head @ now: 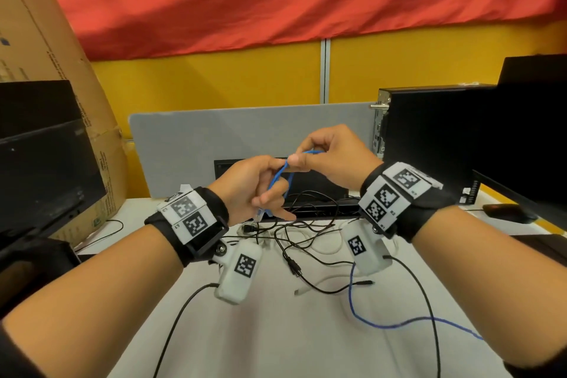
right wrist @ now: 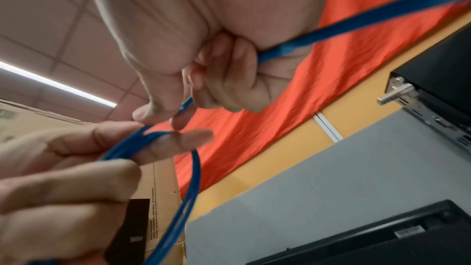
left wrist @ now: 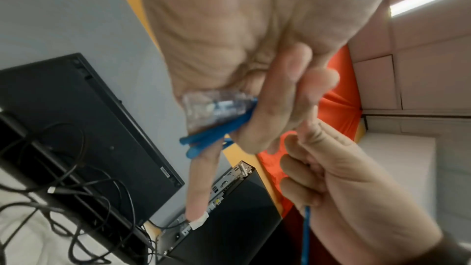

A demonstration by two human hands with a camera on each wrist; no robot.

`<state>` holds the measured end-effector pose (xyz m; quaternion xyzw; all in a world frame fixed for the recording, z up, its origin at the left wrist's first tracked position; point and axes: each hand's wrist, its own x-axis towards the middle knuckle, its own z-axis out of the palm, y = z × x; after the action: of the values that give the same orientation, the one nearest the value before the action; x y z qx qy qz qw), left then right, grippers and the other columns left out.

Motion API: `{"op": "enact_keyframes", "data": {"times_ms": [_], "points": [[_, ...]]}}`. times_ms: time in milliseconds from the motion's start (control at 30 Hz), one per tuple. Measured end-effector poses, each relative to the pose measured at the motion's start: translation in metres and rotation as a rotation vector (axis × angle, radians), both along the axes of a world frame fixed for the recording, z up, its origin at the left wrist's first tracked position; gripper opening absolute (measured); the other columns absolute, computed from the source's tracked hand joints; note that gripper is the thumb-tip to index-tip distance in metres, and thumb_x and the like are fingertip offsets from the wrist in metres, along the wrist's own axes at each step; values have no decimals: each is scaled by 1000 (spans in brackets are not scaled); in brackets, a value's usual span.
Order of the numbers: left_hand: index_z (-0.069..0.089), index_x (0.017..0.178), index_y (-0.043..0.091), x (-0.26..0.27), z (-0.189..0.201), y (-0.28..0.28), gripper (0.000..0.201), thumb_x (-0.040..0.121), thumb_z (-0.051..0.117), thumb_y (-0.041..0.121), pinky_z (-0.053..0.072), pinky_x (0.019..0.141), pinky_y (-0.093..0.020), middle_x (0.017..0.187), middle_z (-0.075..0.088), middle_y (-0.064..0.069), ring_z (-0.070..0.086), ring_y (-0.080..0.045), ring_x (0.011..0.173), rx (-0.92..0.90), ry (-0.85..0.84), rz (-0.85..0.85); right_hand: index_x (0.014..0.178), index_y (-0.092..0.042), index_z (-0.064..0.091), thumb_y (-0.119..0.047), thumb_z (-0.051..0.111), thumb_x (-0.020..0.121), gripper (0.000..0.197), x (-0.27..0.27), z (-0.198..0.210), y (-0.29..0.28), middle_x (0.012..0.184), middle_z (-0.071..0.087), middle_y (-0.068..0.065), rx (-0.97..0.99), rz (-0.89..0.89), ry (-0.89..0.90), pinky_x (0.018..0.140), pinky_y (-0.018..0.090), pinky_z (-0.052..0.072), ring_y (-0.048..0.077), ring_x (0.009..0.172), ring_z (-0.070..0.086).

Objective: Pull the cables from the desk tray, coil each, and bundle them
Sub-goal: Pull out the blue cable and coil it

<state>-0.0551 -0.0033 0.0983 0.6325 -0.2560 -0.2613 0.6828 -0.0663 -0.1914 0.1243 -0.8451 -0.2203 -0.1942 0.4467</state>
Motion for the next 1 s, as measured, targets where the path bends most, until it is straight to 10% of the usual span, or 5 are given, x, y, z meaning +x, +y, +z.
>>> {"op": "enact_keyframes", "data": {"times_ms": [133,400,600,867,1000], "points": [[57,132,6,-1,2,2,44,101,34,26,45,95,-66,42,25,4,17,-10,37,-94,105,-48,82,-26,76,-29,67,89,12,11,-10,1,76,71,16,62,-76,-75,67,42,51,32,68,61],[46,140,2,-1,3,2,43,97,43,9,31,105,-70,46,38,4,32,-5,37,-321,92,-35,74,-28,55,-22,39,102,33,24,-52,3,69,55,-3,-118,-109,177,59,27,38,10,60,49],[30,139,4,7,8,-6,37,104,36,14,52,90,-57,110,70,-19,73,-29,75,-487,31,143,93,-21,57,-19,38,101,20,4,-66,18,75,48,-4,-315,12,441,40,27,47,12,50,50],[42,108,27,15,-1,1,10,105,36,21,37,102,-62,127,65,-7,66,-37,107,-255,-194,243,97,-11,62,-23,46,99,20,-30,-35,32,58,42,3,-303,191,652,46,30,53,13,39,41],[25,143,18,16,0,3,40,105,37,20,37,101,-58,122,68,-7,72,-31,94,-111,-283,253,110,-1,60,-14,53,97,19,-39,-18,27,54,43,2,-245,333,778,50,32,55,12,40,41]]}}
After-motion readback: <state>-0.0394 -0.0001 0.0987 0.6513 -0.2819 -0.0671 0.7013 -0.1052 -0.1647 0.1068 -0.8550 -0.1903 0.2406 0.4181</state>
